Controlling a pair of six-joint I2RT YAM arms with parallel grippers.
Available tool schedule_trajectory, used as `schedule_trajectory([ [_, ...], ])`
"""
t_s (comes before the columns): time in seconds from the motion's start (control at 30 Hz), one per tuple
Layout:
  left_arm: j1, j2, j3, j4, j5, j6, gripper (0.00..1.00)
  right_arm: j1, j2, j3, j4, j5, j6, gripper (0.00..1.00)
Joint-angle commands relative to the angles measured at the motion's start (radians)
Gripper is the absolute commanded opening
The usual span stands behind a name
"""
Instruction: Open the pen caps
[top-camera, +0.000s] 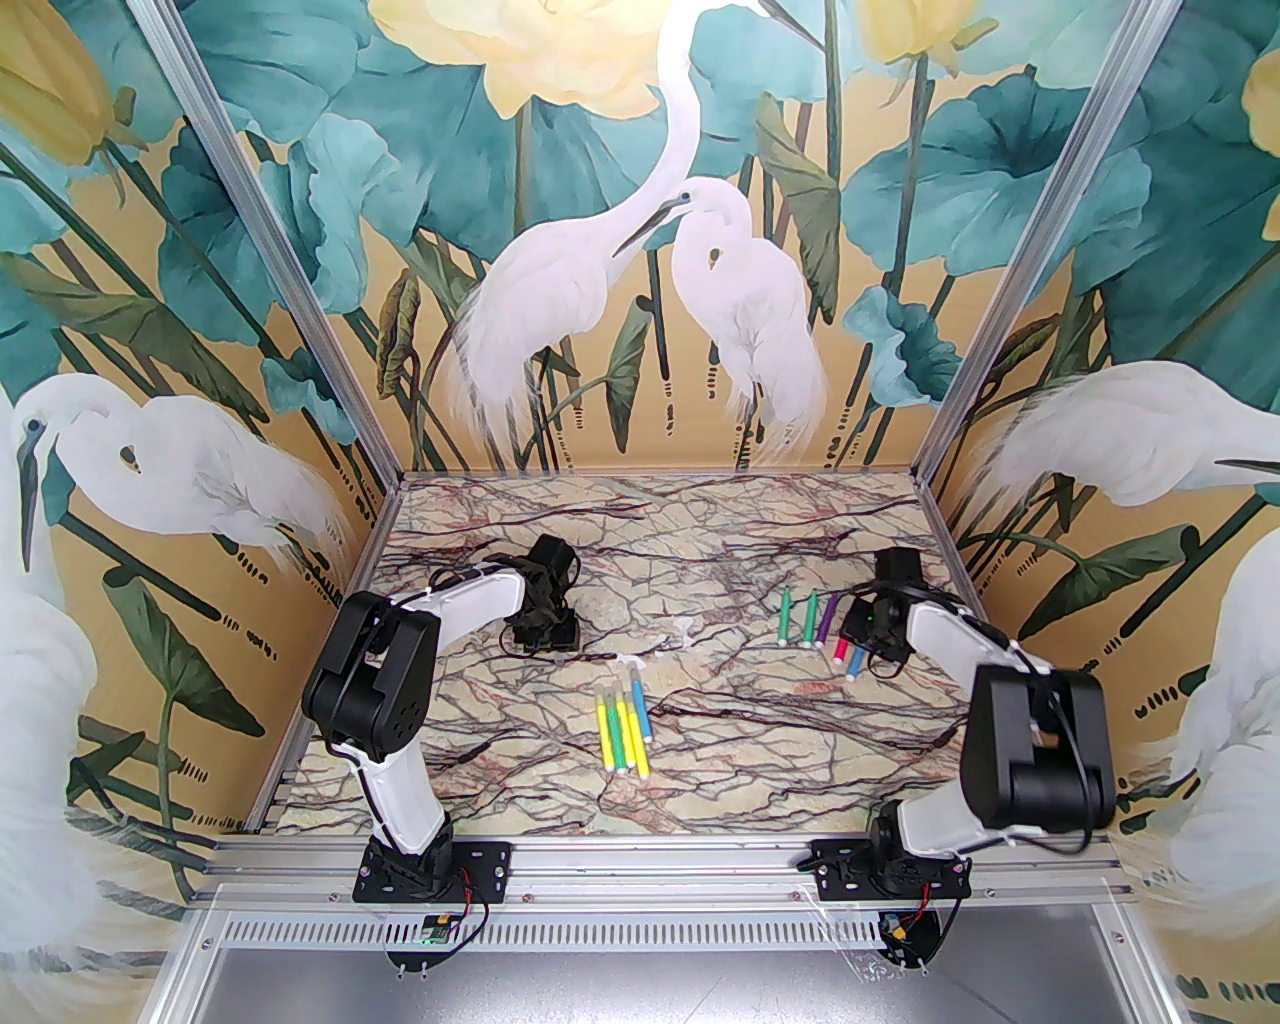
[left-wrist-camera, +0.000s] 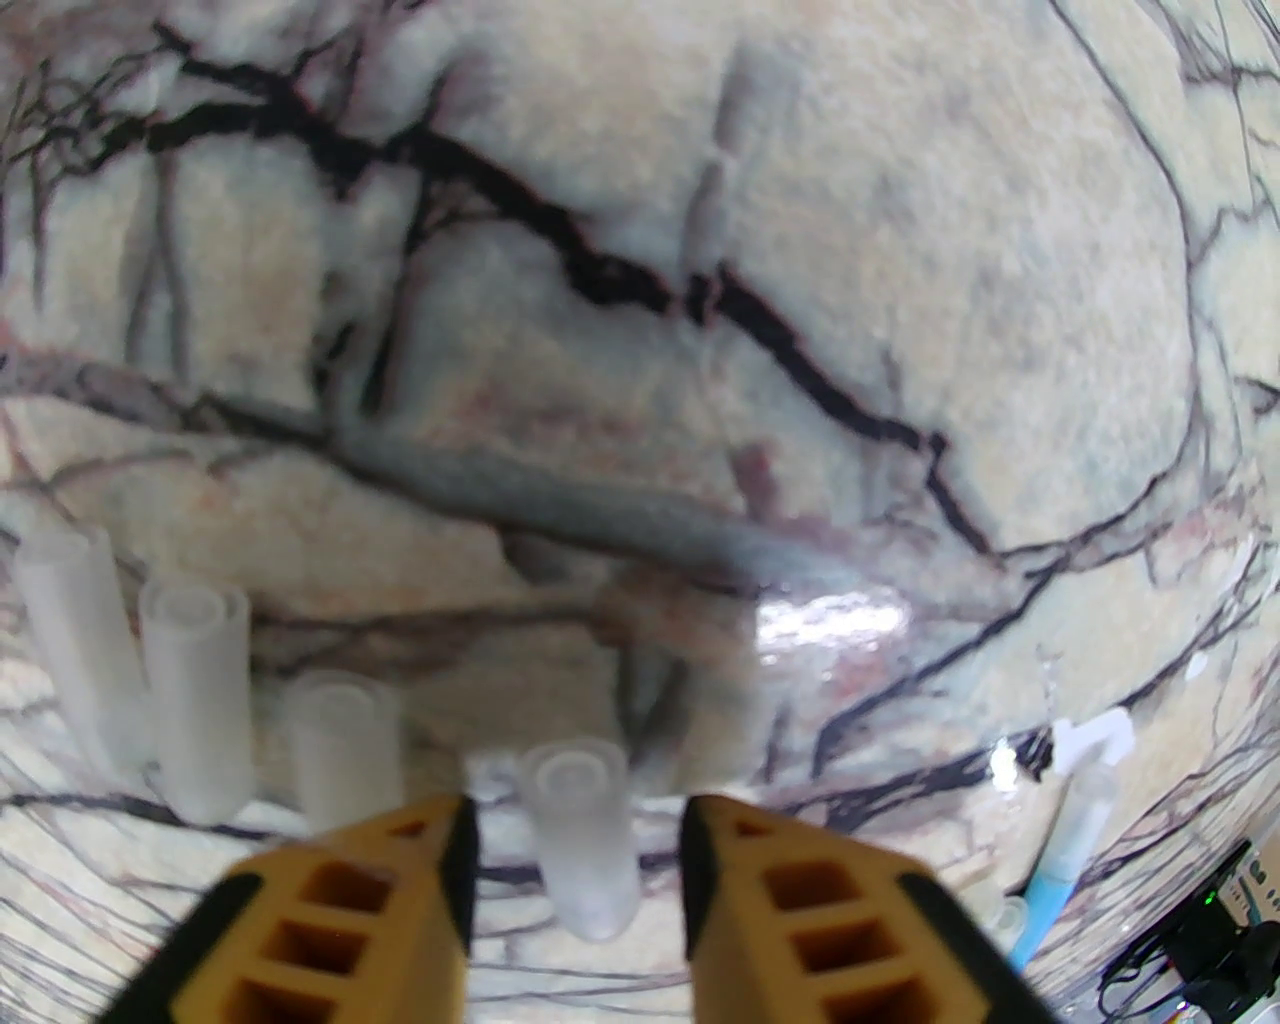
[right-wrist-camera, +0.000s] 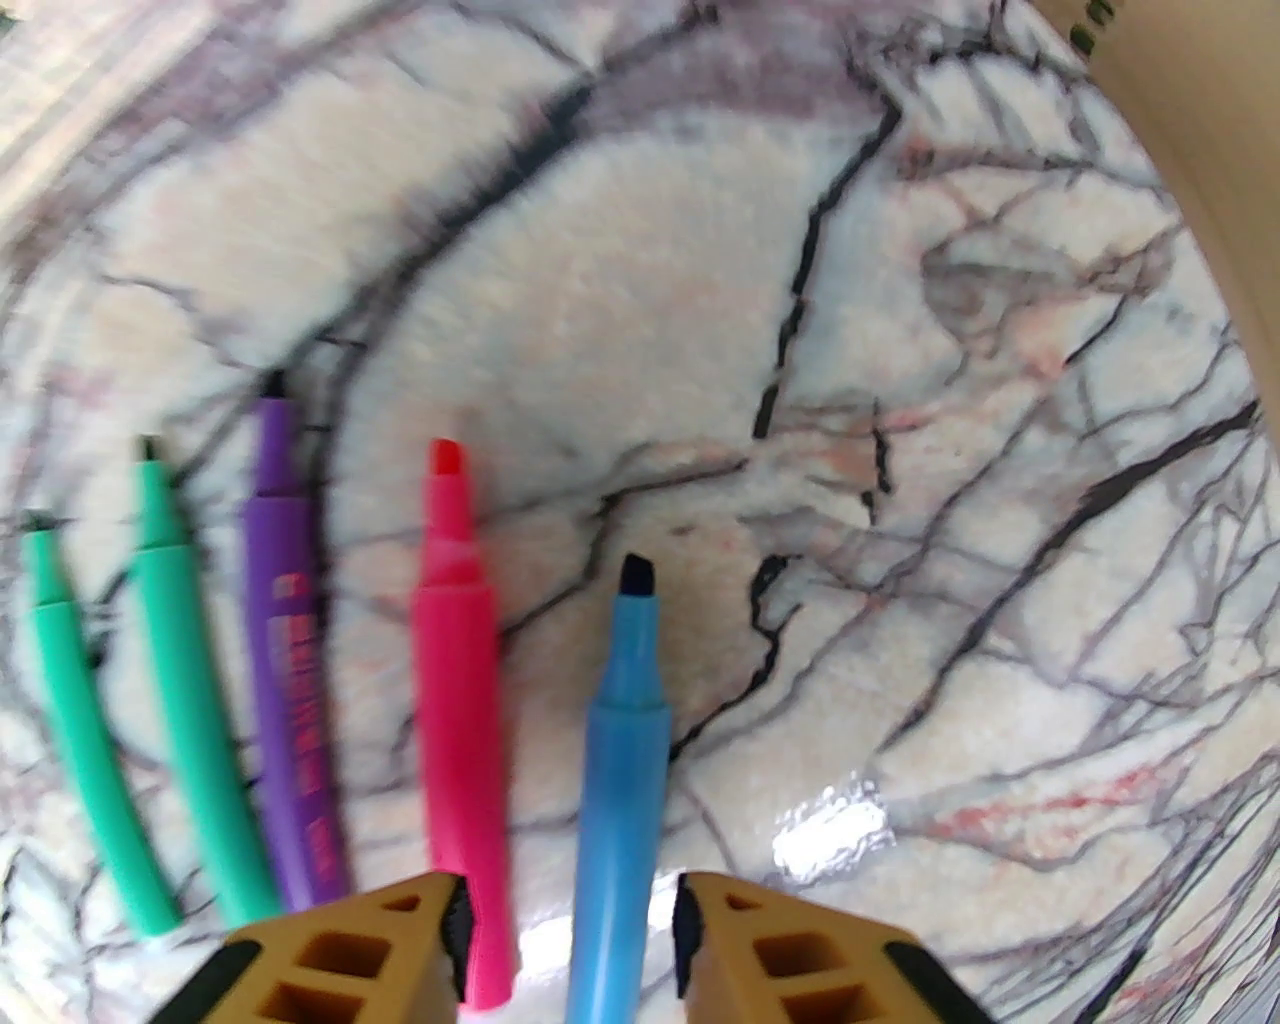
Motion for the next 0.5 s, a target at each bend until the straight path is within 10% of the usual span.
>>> schedule_trajectory([
  [0.0,-0.008,-0.074,0.01,-0.009,0.033,0.007,0.49,0.032,-0.085,-0.016,-0.024,-0.067,-0.024,0.45],
  [0.47,-0.008,-0.277,-0.088,0.091,0.122,-0.02,0.62,0.512,-0.17,0.079,-0.135,-0.122,0.013,0.49],
])
